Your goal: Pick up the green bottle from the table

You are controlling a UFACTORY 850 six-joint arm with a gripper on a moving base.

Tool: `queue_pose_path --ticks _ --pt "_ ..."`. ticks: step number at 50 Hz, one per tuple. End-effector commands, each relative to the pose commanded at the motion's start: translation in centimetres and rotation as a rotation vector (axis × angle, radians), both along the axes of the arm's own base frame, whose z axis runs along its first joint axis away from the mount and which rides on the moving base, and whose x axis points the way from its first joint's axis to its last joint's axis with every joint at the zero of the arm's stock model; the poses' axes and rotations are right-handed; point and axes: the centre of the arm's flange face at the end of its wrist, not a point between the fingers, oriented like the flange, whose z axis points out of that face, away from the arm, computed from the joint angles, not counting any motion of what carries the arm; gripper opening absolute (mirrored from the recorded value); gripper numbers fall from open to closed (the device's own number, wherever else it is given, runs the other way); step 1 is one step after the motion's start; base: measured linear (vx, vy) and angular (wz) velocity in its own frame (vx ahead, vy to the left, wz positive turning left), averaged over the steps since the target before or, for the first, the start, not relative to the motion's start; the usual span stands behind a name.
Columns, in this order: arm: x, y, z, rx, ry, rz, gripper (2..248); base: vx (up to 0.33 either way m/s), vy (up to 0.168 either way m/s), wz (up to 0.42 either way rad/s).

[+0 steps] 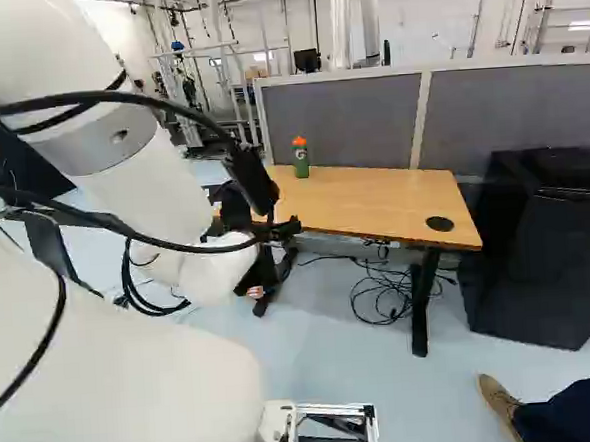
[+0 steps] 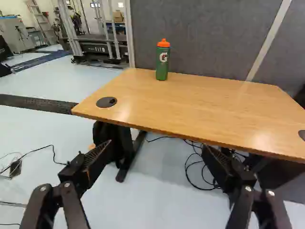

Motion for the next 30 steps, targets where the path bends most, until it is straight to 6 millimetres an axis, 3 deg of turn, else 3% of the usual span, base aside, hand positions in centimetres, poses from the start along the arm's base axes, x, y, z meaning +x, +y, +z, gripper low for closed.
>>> queue_pose_path --ticks 30 --pt "0.0 0.0 0.0 0.0 0.0 0.0 247 0.133 -0.018 -0.01"
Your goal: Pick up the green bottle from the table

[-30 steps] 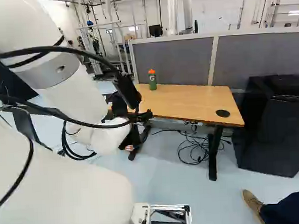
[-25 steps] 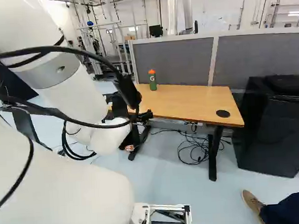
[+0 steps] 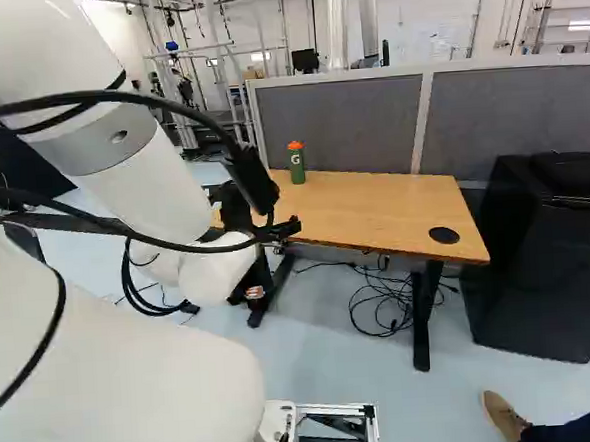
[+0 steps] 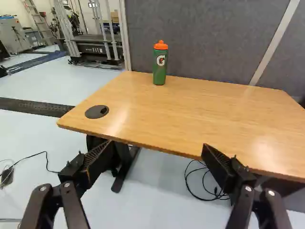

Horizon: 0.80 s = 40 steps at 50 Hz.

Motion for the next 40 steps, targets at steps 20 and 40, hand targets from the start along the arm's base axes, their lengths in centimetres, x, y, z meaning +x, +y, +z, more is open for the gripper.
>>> queue_pose_path --ticks 20,40 --pt "0.0 0.0 0.0 0.0 0.0 0.0 247 0.179 -0.027 -0.018" --pt "0.0 0.0 0.0 0.0 0.0 0.0 247 0.182 -0.018 -0.024"
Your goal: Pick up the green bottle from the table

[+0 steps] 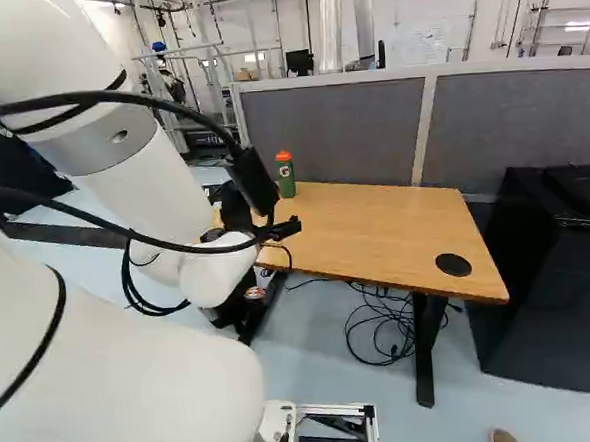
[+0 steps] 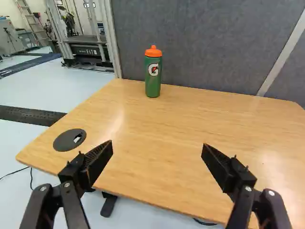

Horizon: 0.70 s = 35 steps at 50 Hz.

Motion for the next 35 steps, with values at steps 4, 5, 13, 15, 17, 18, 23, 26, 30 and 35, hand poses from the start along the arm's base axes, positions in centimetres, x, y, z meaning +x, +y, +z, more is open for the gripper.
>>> queue_pose_path --ticks 4,5,13,15,17,18,23,26,30,35 --pt "0.0 0.0 0.0 0.0 0.0 0.0 247 0.193 -0.007 -0.024" --pt "0.0 0.0 0.0 0.0 0.0 0.0 247 0.197 0.0 -0.017" --pt "0.0 0.0 0.0 0.0 0.0 0.0 247 0.177 -0.004 -0.021" --pt "0.0 0.0 0.0 0.0 0.0 0.0 247 0.174 -0.005 -0.019" --pt "0.0 0.0 0.0 0.0 0.0 0.0 247 0.172 -0.005 -0.016" --pt "0.0 0.0 0.0 0.0 0.0 0.0 247 0.193 -0.005 -0.011" --pt "0.0 0.0 0.0 0.0 0.0 0.0 247 0.167 0.006 0.022" --pt "0.0 0.0 0.0 0.0 0.0 0.0 247 0.161 0.016 0.059" --pt "0.0 0.0 0.0 0.0 0.0 0.0 247 0.146 0.022 0.097" --pt "0.0 0.0 0.0 0.0 0.0 0.0 247 0.137 0.033 0.146"
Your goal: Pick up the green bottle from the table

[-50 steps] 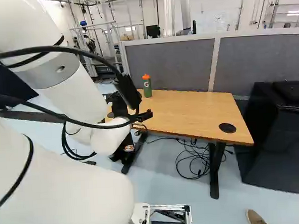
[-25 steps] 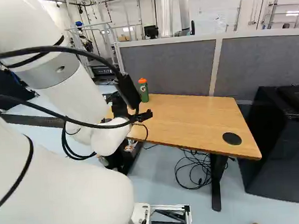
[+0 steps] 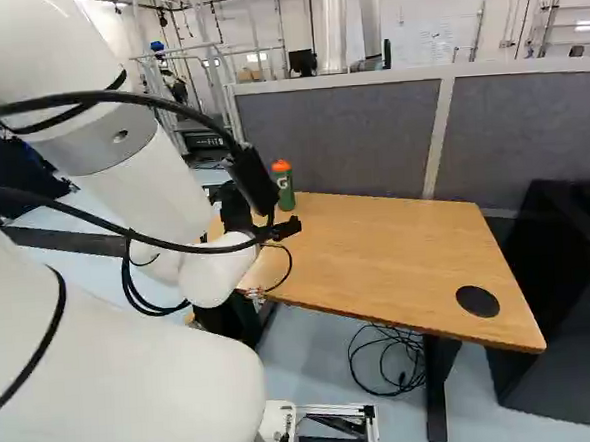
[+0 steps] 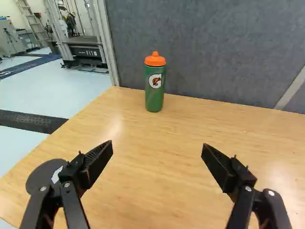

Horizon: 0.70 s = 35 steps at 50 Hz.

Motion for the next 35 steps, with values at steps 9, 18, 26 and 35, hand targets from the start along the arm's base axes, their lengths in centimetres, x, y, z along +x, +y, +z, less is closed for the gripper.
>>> queue_pose_path --ticks 9,18,26,35 --pt "0.0 0.0 0.0 0.0 0.0 0.0 247 0.127 0.035 0.157" --pt "0.0 0.0 0.0 0.0 0.0 0.0 247 0.141 0.022 0.086" --pt "0.0 0.0 0.0 0.0 0.0 0.0 247 0.168 0.004 0.007" --pt "0.0 0.0 0.0 0.0 0.0 0.0 247 0.163 -0.001 -0.003"
